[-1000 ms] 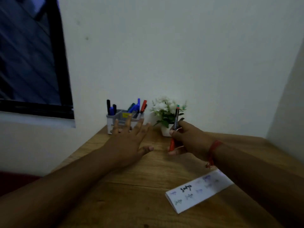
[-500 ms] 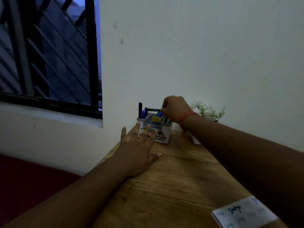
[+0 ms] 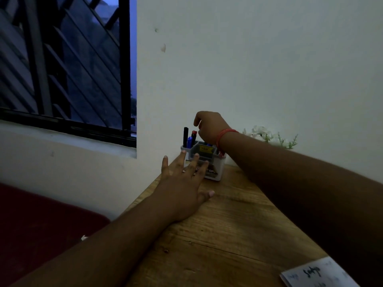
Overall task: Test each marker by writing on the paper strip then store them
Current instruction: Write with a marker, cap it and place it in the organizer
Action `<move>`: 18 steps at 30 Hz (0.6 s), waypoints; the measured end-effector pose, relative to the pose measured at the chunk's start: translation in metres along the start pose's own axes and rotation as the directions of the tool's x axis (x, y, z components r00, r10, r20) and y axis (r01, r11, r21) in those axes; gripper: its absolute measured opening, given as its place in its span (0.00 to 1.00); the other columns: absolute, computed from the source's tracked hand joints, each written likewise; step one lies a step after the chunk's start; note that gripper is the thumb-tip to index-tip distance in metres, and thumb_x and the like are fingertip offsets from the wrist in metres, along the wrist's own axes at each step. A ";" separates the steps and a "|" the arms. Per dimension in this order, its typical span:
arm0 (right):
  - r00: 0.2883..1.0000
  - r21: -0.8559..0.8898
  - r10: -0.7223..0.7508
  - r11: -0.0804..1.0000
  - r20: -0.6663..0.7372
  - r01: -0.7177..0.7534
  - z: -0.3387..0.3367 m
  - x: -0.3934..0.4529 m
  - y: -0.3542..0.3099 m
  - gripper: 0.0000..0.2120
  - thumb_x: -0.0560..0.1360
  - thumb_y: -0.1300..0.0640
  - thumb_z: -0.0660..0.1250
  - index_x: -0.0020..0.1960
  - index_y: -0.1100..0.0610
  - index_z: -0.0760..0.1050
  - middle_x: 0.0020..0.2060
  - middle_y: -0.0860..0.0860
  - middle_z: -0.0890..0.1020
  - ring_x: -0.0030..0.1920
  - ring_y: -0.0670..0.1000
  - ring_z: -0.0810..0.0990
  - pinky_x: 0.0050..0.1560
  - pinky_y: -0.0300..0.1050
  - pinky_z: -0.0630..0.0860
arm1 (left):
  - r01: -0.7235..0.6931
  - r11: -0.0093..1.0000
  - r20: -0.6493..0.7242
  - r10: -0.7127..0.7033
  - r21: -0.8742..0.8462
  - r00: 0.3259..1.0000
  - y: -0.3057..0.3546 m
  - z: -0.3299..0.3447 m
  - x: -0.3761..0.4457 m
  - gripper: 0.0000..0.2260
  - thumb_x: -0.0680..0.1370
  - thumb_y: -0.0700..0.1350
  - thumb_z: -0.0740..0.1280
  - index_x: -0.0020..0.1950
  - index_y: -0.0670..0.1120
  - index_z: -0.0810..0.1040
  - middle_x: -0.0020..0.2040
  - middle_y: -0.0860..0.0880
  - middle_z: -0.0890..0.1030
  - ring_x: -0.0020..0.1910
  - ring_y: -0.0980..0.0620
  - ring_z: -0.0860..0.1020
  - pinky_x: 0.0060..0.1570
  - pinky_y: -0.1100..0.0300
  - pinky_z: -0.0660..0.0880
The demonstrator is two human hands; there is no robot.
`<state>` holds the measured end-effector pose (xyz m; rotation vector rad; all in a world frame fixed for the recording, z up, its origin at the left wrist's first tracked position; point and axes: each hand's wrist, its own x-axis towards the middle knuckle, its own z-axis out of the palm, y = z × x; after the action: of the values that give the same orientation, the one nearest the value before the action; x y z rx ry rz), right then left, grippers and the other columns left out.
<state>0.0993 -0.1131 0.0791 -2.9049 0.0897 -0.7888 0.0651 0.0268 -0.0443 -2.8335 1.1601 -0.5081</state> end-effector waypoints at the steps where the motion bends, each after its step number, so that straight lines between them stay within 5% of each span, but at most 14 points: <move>1: 1.000 0.000 -0.003 1.000 0.002 0.003 0.002 0.000 0.001 0.14 0.76 0.69 0.63 0.59 0.59 0.77 0.57 0.56 0.81 0.59 0.56 0.77 0.59 0.48 0.76 | 0.003 1.000 -0.001 -0.003 0.002 1.000 0.000 -0.001 0.000 0.35 0.75 0.71 0.40 0.77 0.58 0.35 0.78 0.49 0.34 0.75 0.41 0.31 0.68 0.30 0.35; 12: 0.991 0.077 -0.108 0.990 -0.083 0.114 -0.009 -0.082 0.027 0.10 0.76 0.62 0.66 0.57 0.56 0.77 0.50 0.53 0.80 0.49 0.53 0.78 0.52 0.51 0.78 | -0.007 1.000 -0.016 0.008 0.009 1.000 0.000 0.002 -0.004 0.36 0.74 0.72 0.37 0.77 0.57 0.33 0.78 0.49 0.33 0.75 0.42 0.30 0.68 0.31 0.37; 18: 0.998 0.103 -0.068 0.992 -0.002 0.068 -0.036 -0.183 0.073 0.08 0.78 0.53 0.67 0.57 0.52 0.76 0.50 0.47 0.79 0.48 0.46 0.78 0.48 0.42 0.78 | -0.089 0.995 -0.061 0.091 0.046 0.994 0.022 -0.007 -0.017 0.37 0.71 0.71 0.33 0.77 0.57 0.34 0.78 0.51 0.34 0.75 0.43 0.31 0.69 0.33 0.34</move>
<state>-0.0788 -0.1727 0.0084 -2.8241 -0.0491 -0.7777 0.0366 0.0236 -0.0466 -2.7331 1.2650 -0.6128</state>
